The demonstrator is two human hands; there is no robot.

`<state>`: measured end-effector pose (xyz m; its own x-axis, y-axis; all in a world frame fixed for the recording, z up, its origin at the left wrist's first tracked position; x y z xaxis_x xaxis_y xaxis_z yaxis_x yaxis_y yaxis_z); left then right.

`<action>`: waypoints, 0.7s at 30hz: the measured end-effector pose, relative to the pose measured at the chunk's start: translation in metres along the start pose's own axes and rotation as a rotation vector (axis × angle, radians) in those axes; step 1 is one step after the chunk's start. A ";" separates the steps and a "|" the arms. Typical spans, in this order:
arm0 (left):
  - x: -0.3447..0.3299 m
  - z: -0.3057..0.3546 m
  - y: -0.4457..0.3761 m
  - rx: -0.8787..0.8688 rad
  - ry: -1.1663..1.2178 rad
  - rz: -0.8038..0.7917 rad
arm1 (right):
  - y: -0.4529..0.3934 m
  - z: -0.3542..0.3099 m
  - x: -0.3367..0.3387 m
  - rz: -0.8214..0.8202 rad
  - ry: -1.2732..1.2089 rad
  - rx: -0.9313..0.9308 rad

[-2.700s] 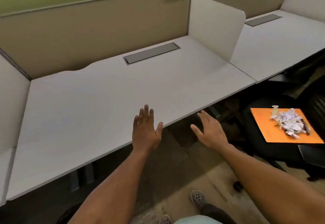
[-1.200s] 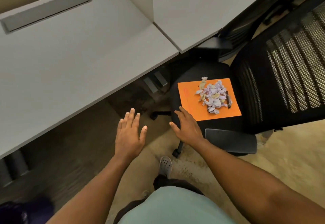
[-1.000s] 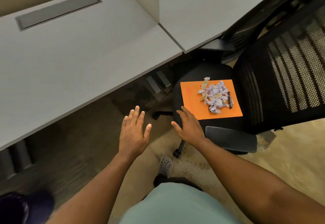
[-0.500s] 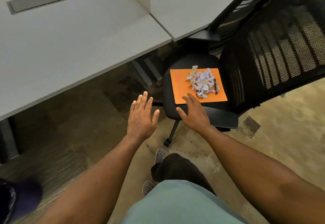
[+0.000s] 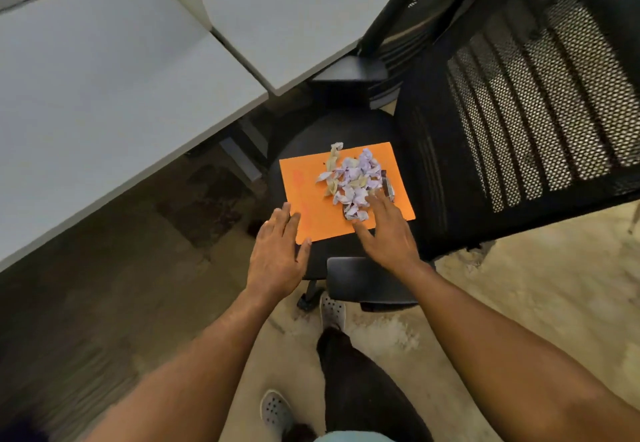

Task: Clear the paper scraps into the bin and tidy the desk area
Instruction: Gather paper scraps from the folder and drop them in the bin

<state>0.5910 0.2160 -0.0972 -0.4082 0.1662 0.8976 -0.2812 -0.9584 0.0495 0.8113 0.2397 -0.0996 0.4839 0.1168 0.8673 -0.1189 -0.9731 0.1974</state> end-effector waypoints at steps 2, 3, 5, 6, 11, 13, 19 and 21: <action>-0.023 -0.001 -0.031 0.009 0.007 -0.033 | -0.031 0.019 -0.008 -0.040 -0.027 -0.029; -0.034 -0.002 -0.046 0.020 0.011 -0.047 | -0.045 0.028 -0.013 -0.059 -0.036 -0.038; -0.057 -0.005 -0.071 0.046 0.011 -0.080 | -0.071 0.043 -0.023 -0.081 -0.042 -0.051; -0.068 -0.006 -0.083 0.057 0.008 -0.101 | -0.083 0.050 -0.029 -0.086 -0.045 -0.058; -0.117 -0.013 -0.130 0.045 0.025 -0.199 | -0.130 0.086 -0.055 -0.061 -0.050 -0.211; -0.130 -0.014 -0.144 0.022 0.025 -0.208 | -0.142 0.101 -0.065 -0.034 -0.036 -0.297; -0.158 -0.009 -0.185 -0.076 0.058 -0.117 | -0.163 0.119 -0.091 0.023 0.105 -0.336; -0.167 -0.009 -0.197 -0.061 0.055 -0.085 | -0.169 0.118 -0.100 0.018 0.168 -0.315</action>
<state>0.7068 0.3794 -0.2609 -0.4271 0.2599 0.8661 -0.3682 -0.9248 0.0960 0.8856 0.3694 -0.2739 0.3328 0.1569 0.9298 -0.4001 -0.8694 0.2899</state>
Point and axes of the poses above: each hand's wrist, its own y-axis away from the middle knuckle, its own x-axis out of the back of the hand, z = x × y, the point moved 6 cm from there along -y, towards the middle knuckle, and after that the axes turned 5 degrees about -x, right-handed, at the moved point
